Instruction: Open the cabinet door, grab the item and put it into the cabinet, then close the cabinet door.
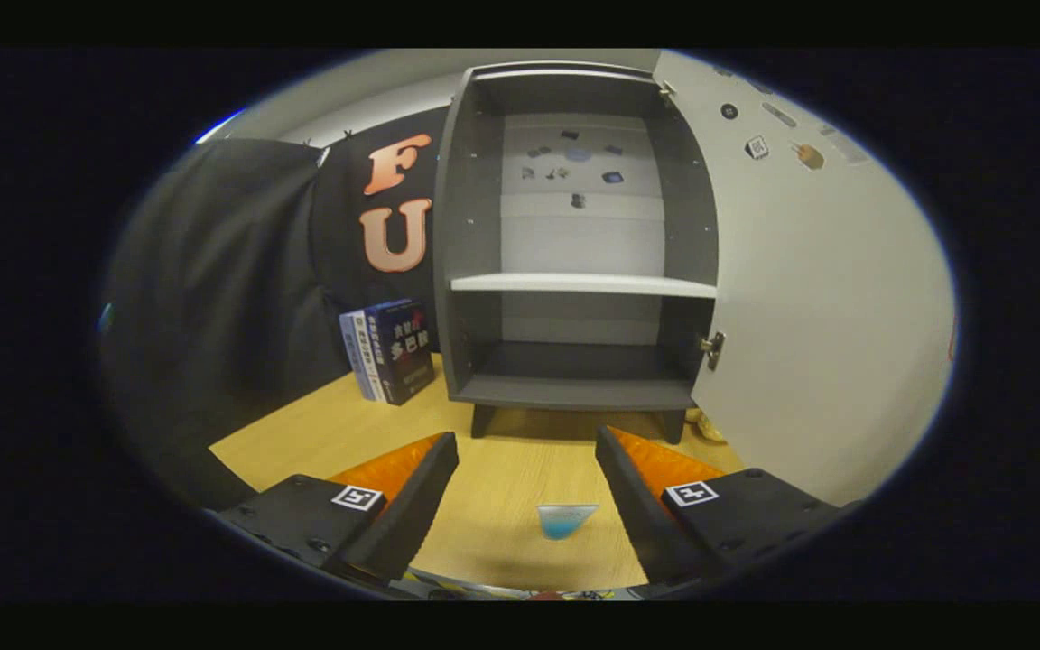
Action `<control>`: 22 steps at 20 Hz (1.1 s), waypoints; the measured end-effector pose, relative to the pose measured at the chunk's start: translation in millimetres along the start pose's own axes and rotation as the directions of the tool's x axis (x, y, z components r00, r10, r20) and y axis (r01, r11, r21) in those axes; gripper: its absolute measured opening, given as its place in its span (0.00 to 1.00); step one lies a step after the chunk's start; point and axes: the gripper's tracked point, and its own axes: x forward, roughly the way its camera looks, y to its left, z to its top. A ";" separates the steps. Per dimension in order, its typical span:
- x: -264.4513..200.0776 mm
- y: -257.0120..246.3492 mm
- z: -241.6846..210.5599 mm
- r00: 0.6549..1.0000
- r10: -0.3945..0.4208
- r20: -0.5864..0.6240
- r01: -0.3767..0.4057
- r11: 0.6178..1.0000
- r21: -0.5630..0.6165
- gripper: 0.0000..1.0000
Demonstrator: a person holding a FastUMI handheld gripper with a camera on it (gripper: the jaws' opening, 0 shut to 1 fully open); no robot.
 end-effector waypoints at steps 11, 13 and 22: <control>38.0 -32.1 -110.7 0.978 -0.070 -0.197 0.082 0.995 0.049 0.98; 43.0 -32.0 -127.7 0.971 -0.070 -0.230 0.087 0.994 0.067 0.99; 48.8 -36.1 -134.9 0.965 -0.064 -0.253 0.100 0.986 0.132 0.60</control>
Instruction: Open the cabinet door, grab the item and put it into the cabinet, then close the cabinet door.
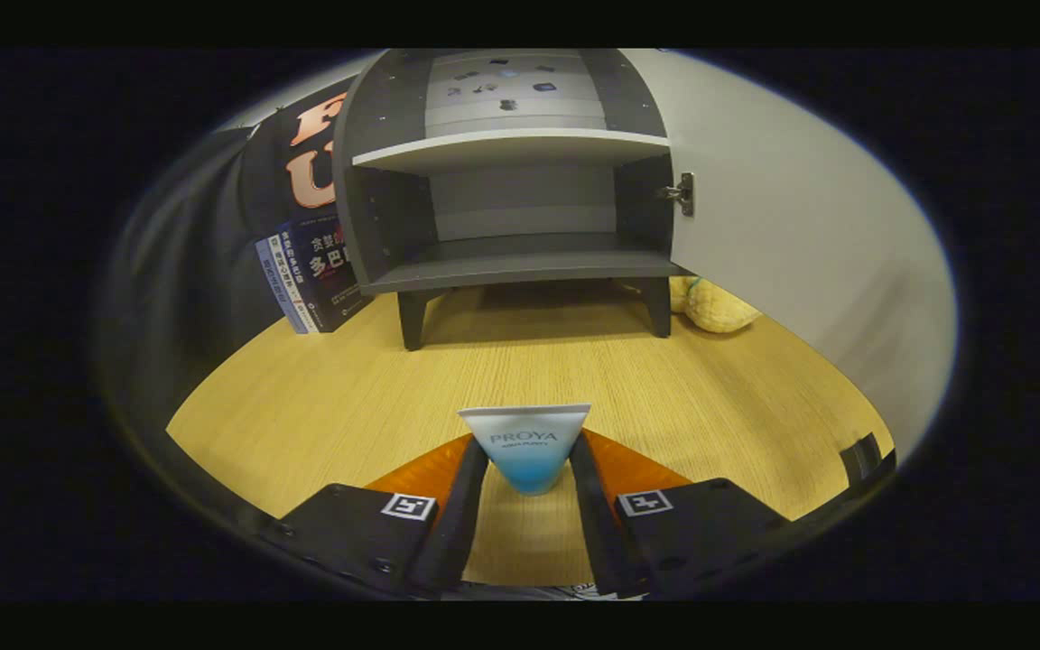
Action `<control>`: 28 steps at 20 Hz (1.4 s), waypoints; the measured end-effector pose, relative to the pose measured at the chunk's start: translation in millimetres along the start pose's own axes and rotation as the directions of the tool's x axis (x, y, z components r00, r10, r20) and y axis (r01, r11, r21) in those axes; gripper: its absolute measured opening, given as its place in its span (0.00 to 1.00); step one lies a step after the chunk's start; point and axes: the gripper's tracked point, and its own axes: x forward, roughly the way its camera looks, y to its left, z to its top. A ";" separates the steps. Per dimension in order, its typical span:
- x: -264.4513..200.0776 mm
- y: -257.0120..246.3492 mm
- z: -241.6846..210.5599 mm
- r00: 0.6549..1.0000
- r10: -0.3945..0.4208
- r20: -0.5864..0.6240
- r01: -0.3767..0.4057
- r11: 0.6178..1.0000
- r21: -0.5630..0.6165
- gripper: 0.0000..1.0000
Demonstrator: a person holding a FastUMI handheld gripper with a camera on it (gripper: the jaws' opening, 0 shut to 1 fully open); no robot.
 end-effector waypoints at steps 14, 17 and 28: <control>-103.7 40.0 319.4 0.898 0.107 0.426 -0.122 0.992 0.008 0.57; -120.0 39.1 389.7 0.872 0.111 0.478 -0.111 0.993 -0.028 0.57; 17.7 24.1 475.4 0.956 0.016 0.294 -0.019 1.000 0.007 0.57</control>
